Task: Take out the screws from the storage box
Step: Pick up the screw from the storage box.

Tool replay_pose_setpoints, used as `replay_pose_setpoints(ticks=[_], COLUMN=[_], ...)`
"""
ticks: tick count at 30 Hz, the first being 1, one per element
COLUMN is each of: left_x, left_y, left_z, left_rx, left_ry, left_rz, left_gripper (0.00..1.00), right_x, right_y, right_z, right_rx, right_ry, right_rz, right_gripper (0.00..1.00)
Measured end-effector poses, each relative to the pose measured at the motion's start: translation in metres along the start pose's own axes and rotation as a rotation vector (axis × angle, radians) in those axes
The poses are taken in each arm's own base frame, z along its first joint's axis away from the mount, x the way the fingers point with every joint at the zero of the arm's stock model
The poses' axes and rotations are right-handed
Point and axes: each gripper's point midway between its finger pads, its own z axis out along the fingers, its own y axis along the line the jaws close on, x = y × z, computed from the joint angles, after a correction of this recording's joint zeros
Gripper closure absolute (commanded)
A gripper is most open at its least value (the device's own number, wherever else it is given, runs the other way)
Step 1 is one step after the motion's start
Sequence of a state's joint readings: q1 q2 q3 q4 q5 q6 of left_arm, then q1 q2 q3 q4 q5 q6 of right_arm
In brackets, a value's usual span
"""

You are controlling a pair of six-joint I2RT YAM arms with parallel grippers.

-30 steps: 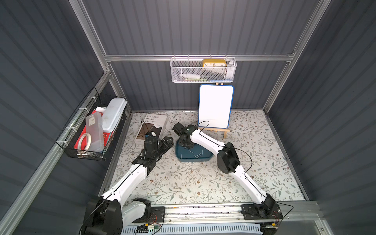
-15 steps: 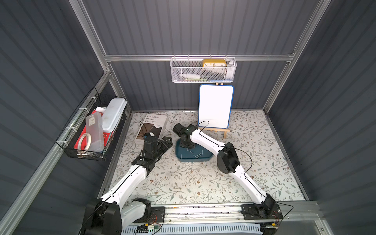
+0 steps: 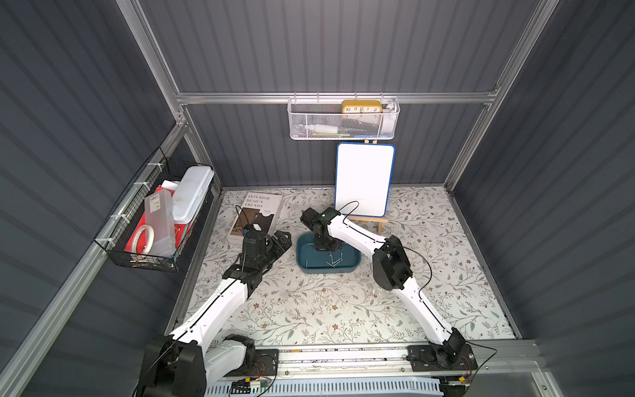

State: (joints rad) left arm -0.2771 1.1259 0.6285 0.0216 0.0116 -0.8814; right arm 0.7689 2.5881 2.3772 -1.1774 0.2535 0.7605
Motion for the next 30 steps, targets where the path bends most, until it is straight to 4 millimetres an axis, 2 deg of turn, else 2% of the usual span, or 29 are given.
replay_pose_setpoints(ticks=[6, 16, 18, 25, 30], left_x=[0.006, 0.007, 0.007, 0.009, 0.009], left_y=[0.004, 0.004, 0.004, 0.003, 0.003], left_z=[0.006, 0.008, 0.008, 0.008, 0.008], left_rx=[-0.010, -0.008, -0.008, -0.001, -0.001], left_ry=[0.027, 0.035, 0.036, 0.044, 0.044], left_rz=[-0.003, -0.003, -0.003, -0.002, -0.002], left_gripper=[0.08, 0.08, 0.08, 0.08, 0.08], right_x=[-0.004, -0.001, 0.001, -0.002, 0.004], right_y=[-0.006, -0.010, -0.011, -0.009, -0.013], right_z=[0.001, -0.001, -0.003, -0.018, -0.021], right_rx=[0.009, -0.001, -0.010, -0.060, -0.077], right_ry=[-0.004, -0.014, -0.014, -0.040, -0.031], right_rz=[-0.031, -0.062, -0.061, -0.041, -0.019], right_gripper=[0.93, 0.79, 0.74, 0.68, 0.65])
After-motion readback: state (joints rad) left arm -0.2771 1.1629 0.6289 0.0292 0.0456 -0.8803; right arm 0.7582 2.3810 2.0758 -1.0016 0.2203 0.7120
